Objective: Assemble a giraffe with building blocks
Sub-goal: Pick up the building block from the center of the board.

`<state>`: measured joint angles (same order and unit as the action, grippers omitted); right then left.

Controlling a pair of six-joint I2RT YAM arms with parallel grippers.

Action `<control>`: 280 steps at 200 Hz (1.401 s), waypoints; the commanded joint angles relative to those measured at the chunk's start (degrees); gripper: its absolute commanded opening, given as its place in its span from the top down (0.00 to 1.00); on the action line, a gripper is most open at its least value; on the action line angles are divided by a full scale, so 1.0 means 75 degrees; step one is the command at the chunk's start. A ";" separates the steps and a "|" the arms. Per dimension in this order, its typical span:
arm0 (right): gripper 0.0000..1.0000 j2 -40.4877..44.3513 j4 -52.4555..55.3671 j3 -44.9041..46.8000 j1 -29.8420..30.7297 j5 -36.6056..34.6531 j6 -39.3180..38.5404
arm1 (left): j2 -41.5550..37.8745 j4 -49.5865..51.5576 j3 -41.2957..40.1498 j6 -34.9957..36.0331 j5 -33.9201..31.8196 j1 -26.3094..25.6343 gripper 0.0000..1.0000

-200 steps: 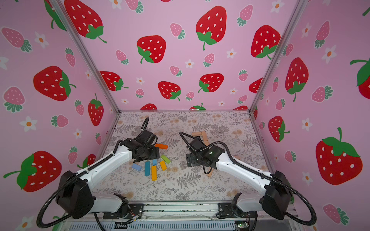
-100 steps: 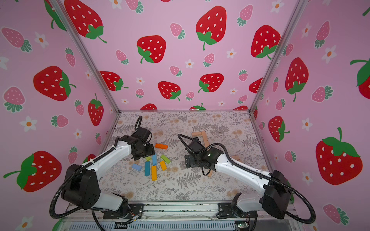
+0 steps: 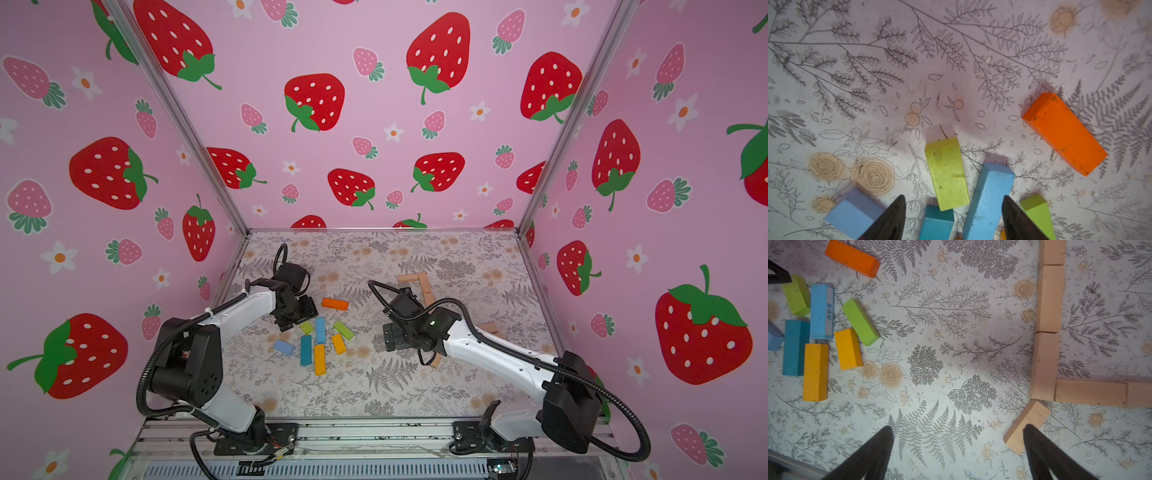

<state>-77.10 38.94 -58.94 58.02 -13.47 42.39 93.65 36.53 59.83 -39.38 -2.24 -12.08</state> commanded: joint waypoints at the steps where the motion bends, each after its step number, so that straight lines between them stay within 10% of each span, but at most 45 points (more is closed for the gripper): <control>1: 0.03 0.0072 0.0035 0.0064 0.0034 -0.0026 0.0078 | 0.0183 -0.0209 0.0003 -0.0191 0.0053 0.0075 0.27; 173: 0.05 -0.0022 0.0108 -0.0075 0.0022 -0.0145 -0.0026 | 0.0706 -0.0138 0.0235 0.0249 -0.0060 0.0087 0.68; 280: 0.08 0.0855 0.0230 0.0074 -0.0224 -0.0523 -0.0164 | 0.2010 0.1468 0.4576 0.3919 0.0765 0.0076 0.84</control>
<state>-72.55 39.09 -58.85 56.93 -15.55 41.80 102.45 42.26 85.89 -22.79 -0.23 -11.62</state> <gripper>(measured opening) 0.925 0.328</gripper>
